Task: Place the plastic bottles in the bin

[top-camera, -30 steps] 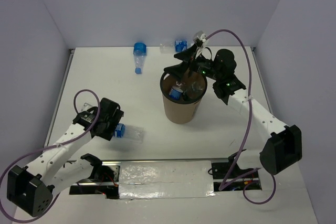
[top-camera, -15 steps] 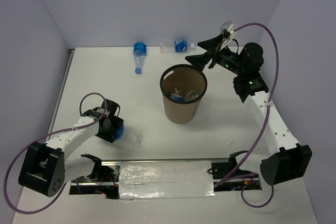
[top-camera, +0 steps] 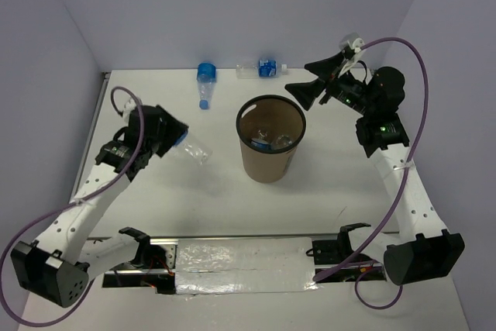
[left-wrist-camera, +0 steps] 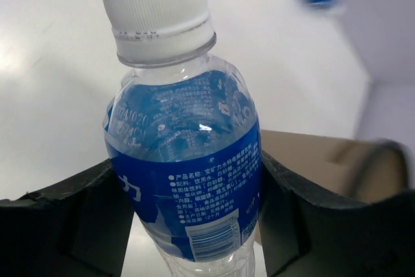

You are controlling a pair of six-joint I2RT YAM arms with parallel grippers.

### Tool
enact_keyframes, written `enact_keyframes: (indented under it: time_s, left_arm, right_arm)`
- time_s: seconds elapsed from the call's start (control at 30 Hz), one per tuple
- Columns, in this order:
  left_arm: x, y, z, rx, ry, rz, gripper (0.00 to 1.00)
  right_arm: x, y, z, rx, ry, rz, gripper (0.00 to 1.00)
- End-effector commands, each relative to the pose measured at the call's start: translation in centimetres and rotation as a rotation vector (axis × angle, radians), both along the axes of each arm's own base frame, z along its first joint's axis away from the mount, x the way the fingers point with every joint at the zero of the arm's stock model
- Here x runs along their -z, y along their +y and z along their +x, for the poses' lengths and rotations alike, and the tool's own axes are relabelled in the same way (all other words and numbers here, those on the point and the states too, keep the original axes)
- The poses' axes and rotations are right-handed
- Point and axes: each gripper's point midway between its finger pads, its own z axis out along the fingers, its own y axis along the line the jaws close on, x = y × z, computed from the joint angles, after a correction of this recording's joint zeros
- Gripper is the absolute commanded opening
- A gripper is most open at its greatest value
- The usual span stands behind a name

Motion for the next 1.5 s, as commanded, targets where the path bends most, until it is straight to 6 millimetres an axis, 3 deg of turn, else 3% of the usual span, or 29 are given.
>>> enact_keyframes:
  time_s: [0.0,0.07,0.13,0.17,0.2,0.23,0.27,0.3,0.33,0.5,0.77,0.93,1.03,1.07,1.13,1.17,1.23,1.4,1.47]
  left_arm:
    - [-11.0,-3.0,2.8,0.248,-0.393,0.114,0.0]
    - [-17.0,-4.8,3.5,0.306,-0.567,0.116,0.0]
    - [-20.8,-7.6,3.6,0.409,-0.68,0.147,0.0]
    - [-22.8,-8.8,3.7,0.443,-0.751,0.146,0.0]
    - [-22.8,-10.7,4.1,0.504,-0.768,0.169,0.0]
    - [-24.8,-11.9,4.0,0.531,-0.82,0.159,0.0]
    - [-25.6,-13.4,3.8,0.577,-0.862,0.173,0.0]
    - [-24.8,-14.9,4.8,0.609,-0.852,0.195,0.0]
    - [-25.6,-15.7,5.1,0.615,-0.874,0.208,0.0]
    - [-23.4,-20.8,7.3,0.688,-0.939,0.382,0.0]
    - [-18.3,-24.4,9.2,0.768,-0.961,0.697,0.0]
    - [-16.5,-25.0,8.6,0.817,-0.949,0.693,0.0]
    - [-15.9,-25.2,7.9,0.844,-0.955,0.665,0.24]
    - [-15.8,-25.3,7.6,0.858,-0.956,0.656,0.46]
    - [-15.7,-25.7,7.0,0.884,-0.955,0.63,0.66]
    - [-15.8,-25.6,6.7,0.891,-0.952,0.624,0.82]
    - [-16.0,-25.9,6.0,0.916,-0.964,0.596,0.97]
    - [-18.8,-25.5,4.6,0.895,-1.01,0.531,0.99]
    - [-21.2,-25.1,4.2,0.866,-1.031,0.497,0.99]
  right_arm:
    - [-1.1,-0.8,-0.5,0.015,-0.044,-0.029,1.0]
    - [-0.9,-0.6,-0.8,-0.017,-0.044,-0.041,0.93]
    - [-0.5,-0.4,-1.3,-0.049,-0.036,-0.052,0.84]
    - [-0.3,-0.5,-1.3,-0.053,-0.031,-0.056,0.7]
    - [-0.1,-0.3,-1.4,-0.067,-0.018,-0.058,0.62]
    - [0.1,-0.5,-1.3,-0.063,-0.009,-0.057,0.51]
    - [0.2,-0.6,-1.2,-0.06,0.003,-0.051,0.33]
    - [0.1,-0.8,-1.2,-0.055,-0.001,-0.048,0.27]
    - [0.1,-1.1,-1.2,-0.042,-0.003,-0.046,0.23]
    - [0.1,-2.3,-1.1,0.004,0.0,-0.031,0.22]
    - [0.4,-4.1,-1.1,0.055,0.013,-0.02,0.22]
    - [0.7,-4.4,-1.2,0.063,0.017,-0.022,0.25]
    - [1.0,-4.4,-1.1,0.065,0.022,-0.023,0.28]
    - [1.0,-4.4,-1.1,0.063,0.022,-0.023,0.28]
    - [1.1,-4.4,-1.1,0.062,0.025,-0.023,0.28]
    - [1.2,-4.4,-1.1,0.06,0.027,-0.024,0.29]
    - [1.2,-4.4,-1.1,0.061,0.027,-0.025,0.29]
    - [1.2,-4.4,-1.0,0.055,0.027,-0.029,0.31]
    - [1.2,-4.3,-1.1,0.052,0.026,-0.032,0.31]
